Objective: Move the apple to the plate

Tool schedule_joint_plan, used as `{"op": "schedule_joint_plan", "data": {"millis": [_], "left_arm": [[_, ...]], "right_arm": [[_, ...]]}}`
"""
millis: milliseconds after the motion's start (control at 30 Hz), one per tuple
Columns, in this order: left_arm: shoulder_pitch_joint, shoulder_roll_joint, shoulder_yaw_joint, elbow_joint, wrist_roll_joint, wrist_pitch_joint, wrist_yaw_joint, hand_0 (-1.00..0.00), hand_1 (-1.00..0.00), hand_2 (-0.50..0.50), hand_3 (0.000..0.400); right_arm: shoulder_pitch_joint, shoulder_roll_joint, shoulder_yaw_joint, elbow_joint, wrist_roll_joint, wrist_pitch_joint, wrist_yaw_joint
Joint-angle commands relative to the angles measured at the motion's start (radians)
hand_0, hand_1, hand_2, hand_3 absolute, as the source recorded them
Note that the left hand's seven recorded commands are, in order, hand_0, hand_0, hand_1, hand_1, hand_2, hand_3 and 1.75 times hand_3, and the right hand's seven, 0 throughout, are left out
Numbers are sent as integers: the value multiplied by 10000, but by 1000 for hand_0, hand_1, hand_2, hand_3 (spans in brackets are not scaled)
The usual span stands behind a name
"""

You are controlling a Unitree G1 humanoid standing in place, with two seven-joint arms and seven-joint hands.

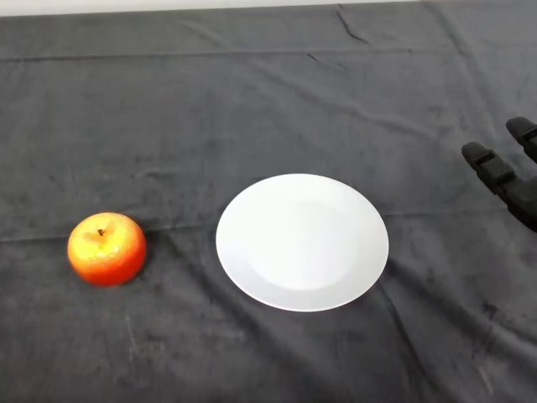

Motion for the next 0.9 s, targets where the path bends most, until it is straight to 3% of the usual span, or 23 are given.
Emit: {"op": "schedule_joint_plan", "data": {"millis": [33,600,900], "left_arm": [[-692,667,-252,462,244,-248,-121,0,0,0,0],[-1317,639,-924,653,749,-389,-723,0,0,0,0],[-1803,509,-1416,756,1109,-121,-1029,0,0,0,0]], "right_arm": [[-280,-276,-228,-186,-74,2,117],[-283,-278,-231,-180,-77,2,120],[-284,-279,-232,-177,-78,2,122]]}}
